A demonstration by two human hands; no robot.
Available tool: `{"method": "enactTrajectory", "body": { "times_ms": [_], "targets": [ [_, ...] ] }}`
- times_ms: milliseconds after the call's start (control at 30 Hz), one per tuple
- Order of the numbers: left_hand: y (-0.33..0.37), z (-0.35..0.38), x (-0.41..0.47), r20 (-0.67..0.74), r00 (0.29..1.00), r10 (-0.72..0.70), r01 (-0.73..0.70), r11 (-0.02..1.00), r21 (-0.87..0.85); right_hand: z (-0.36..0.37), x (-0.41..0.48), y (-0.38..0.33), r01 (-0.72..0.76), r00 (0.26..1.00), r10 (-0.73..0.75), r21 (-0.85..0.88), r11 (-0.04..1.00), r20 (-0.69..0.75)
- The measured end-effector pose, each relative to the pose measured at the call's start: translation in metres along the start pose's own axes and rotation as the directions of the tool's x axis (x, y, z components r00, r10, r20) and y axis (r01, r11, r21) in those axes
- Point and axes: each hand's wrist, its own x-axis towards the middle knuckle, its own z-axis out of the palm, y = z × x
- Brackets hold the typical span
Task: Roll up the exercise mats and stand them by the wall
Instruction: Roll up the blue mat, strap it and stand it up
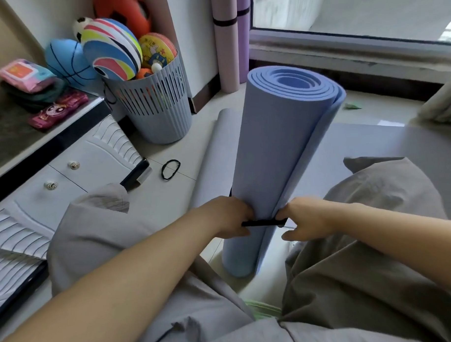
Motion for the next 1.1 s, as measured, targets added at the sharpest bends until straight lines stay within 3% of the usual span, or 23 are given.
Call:
{"method": "enactTrajectory", "body": {
  "times_ms": [167,367,467,567,667,767,900,967,1033,1100],
  "targets": [
    [-0.007,0.000,-0.005,0.034,0.999,0.020,-0.021,1.000,0.011,0.007,0.006,-0.008,0.097,0.995,-0.096,0.081,0.992,-0.010],
    [-0.008,0.014,-0.011,-0.001,0.997,0.073,-0.073,0.993,-0.091,0.005,0.011,-0.011,0.172,0.983,-0.162,0.107,0.979,-0.089],
    [-0.025,0.015,-0.019,-0.048,0.991,0.122,-0.120,0.992,0.041,0.005,0.007,0.002,0.148,0.986,-0.138,0.098,0.984,-0.098],
    [-0.053,0.018,-0.023,-0.078,0.979,0.188,-0.171,0.968,0.184,-0.001,0.002,0.024,0.097,0.994,-0.098,-0.031,0.995,-0.045],
    [-0.067,0.011,-0.032,-0.022,0.994,0.111,-0.099,0.947,0.306,-0.001,-0.007,0.055,0.038,0.999,-0.034,-0.173,0.984,0.027],
    [-0.074,0.006,-0.037,0.058,0.979,0.196,-0.204,0.917,0.342,-0.006,-0.009,0.060,-0.010,1.000,0.009,-0.064,0.998,-0.006],
    [-0.081,0.014,-0.028,-0.004,0.988,0.154,-0.149,0.958,0.244,-0.007,0.014,0.026,0.021,0.998,-0.007,0.222,0.975,-0.065],
    [-0.084,0.018,-0.018,-0.006,0.981,0.193,-0.185,0.949,0.254,-0.005,0.024,0.014,-0.029,0.996,0.068,0.495,0.868,-0.060],
    [-0.078,0.018,-0.014,-0.022,0.972,0.233,-0.223,0.951,0.216,-0.006,0.026,0.008,-0.113,0.986,0.169,0.791,0.601,0.012],
    [-0.073,0.020,-0.012,-0.058,0.967,0.249,-0.234,0.953,0.192,-0.008,0.029,0.009,-0.163,0.969,0.235,0.912,0.376,0.076]
  ]
}}
